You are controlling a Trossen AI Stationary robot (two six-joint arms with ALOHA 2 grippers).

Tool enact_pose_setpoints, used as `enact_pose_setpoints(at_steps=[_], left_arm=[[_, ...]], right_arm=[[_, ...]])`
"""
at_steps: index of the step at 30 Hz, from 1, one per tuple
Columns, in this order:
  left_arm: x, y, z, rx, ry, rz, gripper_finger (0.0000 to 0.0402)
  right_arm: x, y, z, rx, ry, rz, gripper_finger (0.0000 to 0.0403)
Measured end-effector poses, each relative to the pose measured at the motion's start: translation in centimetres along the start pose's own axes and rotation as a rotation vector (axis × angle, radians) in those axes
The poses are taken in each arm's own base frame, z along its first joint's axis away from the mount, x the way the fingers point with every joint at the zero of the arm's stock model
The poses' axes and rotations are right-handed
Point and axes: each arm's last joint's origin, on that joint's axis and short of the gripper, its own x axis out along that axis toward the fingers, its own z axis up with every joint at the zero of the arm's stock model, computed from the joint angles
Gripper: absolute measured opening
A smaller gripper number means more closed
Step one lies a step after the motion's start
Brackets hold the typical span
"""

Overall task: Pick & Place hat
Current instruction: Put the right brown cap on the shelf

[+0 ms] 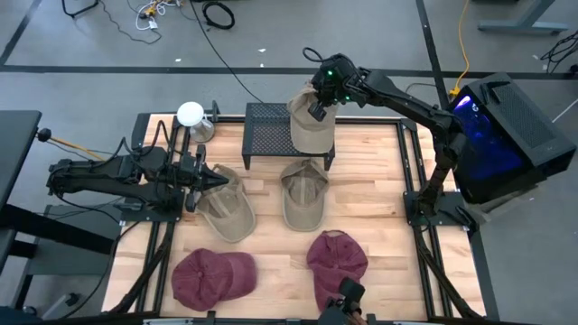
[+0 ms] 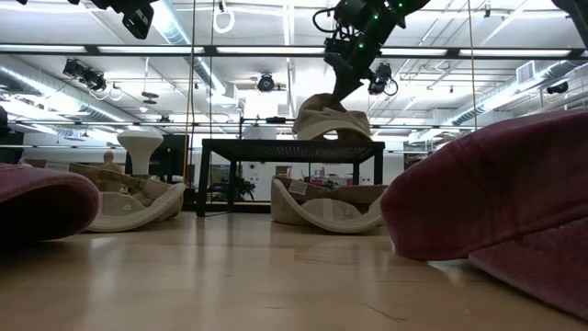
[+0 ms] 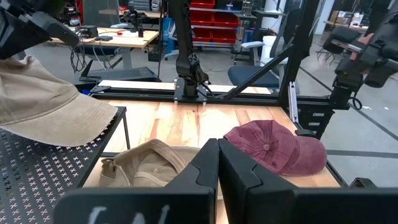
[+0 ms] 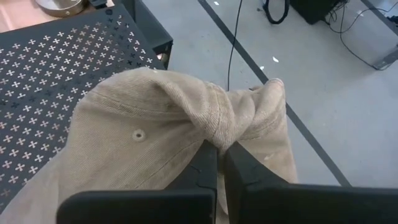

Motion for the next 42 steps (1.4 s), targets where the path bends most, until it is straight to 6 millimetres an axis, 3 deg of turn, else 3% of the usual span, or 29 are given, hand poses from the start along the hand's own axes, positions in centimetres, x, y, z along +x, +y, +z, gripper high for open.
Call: enact_pose_setpoints(at_steps=[16,23,42], left_arm=[[0.0,0.0,0.0,0.000,0.000,0.000,0.0014],[0.0,0.0,0.0,0.000,0.000,0.000,0.0014],[0.0,0.0,0.0,0.000,0.000,0.000,0.0014]], right_arm=[[0.0,-0.1,0.1,0.003,-0.009,0.006,0.0000],[1.3,0.1,-0.2,0.004,0.027,0.009,0.0000],[2.5,-0.5,-0.7,0.035,0.065,0.002,0.0000]])
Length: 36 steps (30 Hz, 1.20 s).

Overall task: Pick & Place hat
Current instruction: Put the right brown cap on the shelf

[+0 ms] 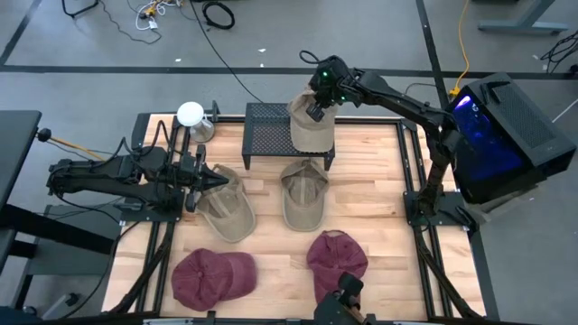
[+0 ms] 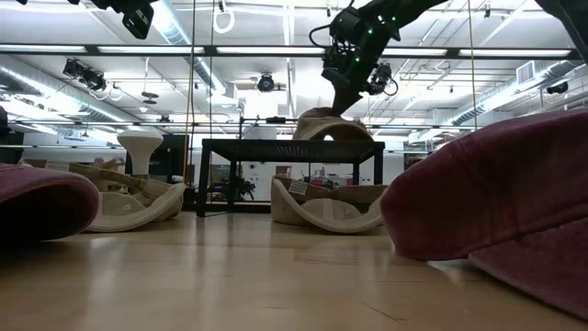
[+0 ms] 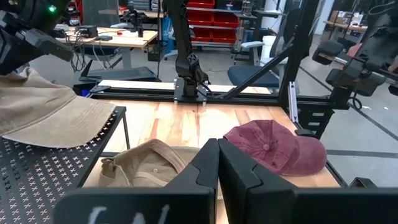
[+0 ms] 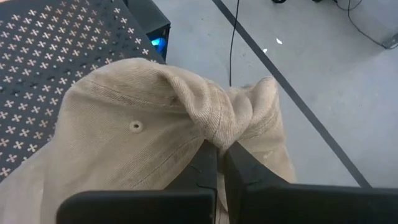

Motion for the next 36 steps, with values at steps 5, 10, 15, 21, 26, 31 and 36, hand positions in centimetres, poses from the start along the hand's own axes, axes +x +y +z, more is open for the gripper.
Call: enact_pose_setpoints(at_steps=[5,10,15,21,26,31,36], left_arm=[[0.01,0.00,0.00,0.000,0.000,0.000,0.0014],[0.00,0.00,0.00,0.000,0.000,0.000,0.0014],[0.00,0.00,0.00,0.000,0.000,0.000,0.0014],[0.01,0.00,0.00,0.000,0.000,0.000,0.0014],[0.01,0.00,0.00,0.000,0.000,0.000,0.0014],[0.00,0.00,0.00,0.000,0.000,0.000,0.0014],[0.00,0.00,0.00,0.000,0.000,0.000,0.0014]], right_arm=[[-0.08,-0.03,0.17,0.008,-0.018,0.000,0.0000],[-0.11,0.03,0.67,0.074,-0.072,0.040,0.0000],[0.00,0.00,0.76,0.098,-0.080,0.029,0.0000],[0.25,-0.07,0.71,0.153,-0.071,-0.007,0.0000],[0.65,-0.22,0.56,0.188,-0.056,-0.015,0.0000],[0.76,-0.41,0.63,0.228,-0.066,-0.018,0.0000],[0.81,-0.86,0.59,0.264,-0.069,-0.025,0.0000]])
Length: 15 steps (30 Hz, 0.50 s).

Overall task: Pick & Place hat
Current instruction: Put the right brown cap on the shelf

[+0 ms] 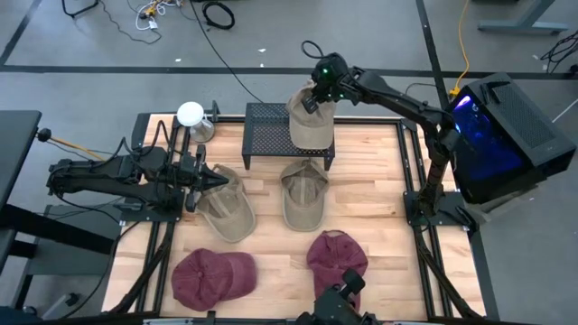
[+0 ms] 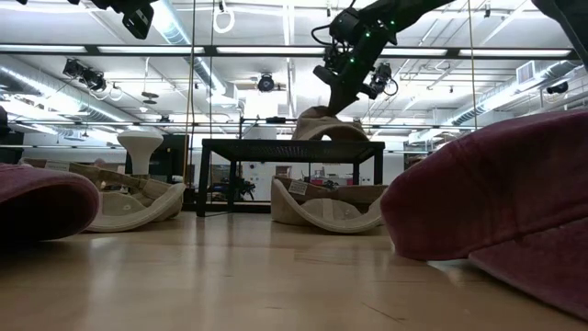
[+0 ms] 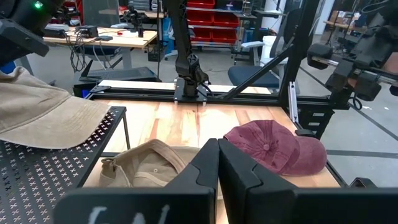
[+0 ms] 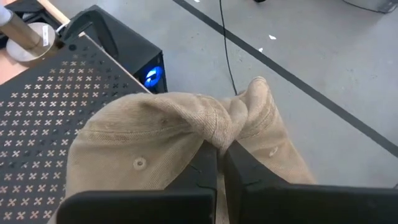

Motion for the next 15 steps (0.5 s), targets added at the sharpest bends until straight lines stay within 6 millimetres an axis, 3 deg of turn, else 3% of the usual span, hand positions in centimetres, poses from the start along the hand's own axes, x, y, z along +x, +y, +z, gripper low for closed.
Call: enact_pose_setpoints(at_steps=[15], left_arm=[[0.00,0.00,0.00,0.000,0.000,0.000,0.0014]], right_arm=[[0.00,0.05,0.00,-0.006,0.001,0.009,0.0001]])
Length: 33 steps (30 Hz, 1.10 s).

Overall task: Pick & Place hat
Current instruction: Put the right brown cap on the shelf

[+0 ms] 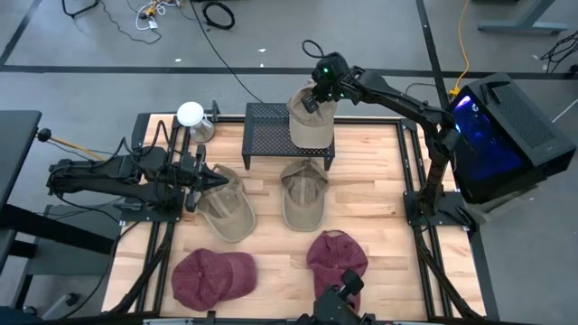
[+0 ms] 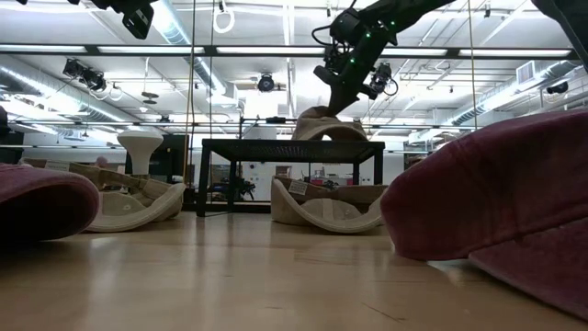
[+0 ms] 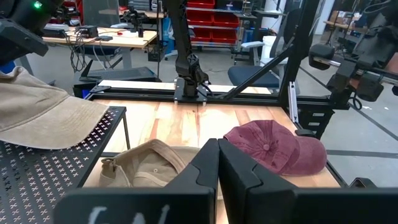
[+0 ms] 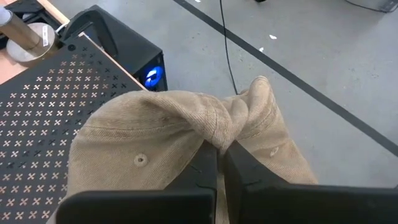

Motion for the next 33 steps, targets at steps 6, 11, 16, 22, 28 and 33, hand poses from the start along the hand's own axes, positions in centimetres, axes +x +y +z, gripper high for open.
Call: enact_pose_setpoints(at_steps=[6,11,16,22,28,33], left_arm=[[0.00,0.00,0.00,0.000,0.000,0.000,0.0014],[0.00,0.00,0.00,0.000,0.000,0.000,0.0014],[0.00,0.00,0.00,0.000,0.000,0.000,0.0014],[0.00,0.00,0.00,0.000,0.000,0.000,0.0014],[0.00,0.00,0.00,0.000,0.000,0.000,0.0014],[-0.01,0.00,0.00,0.000,0.000,0.000,0.0014]], right_arm=[[-0.01,0.01,-0.01,-0.003,0.000,-0.008,0.0005],[-0.03,-0.11,-0.05,0.019,0.000,-0.066,0.0042],[-0.11,-0.18,-0.09,0.017,0.002,-0.102,0.0100],[-0.10,-0.09,-0.10,0.021,0.005,-0.076,0.0168],[-0.10,0.02,-0.22,0.018,0.019,-0.044,0.0194],[-0.12,0.11,-0.32,-0.002,0.028,-0.049,0.0186]])
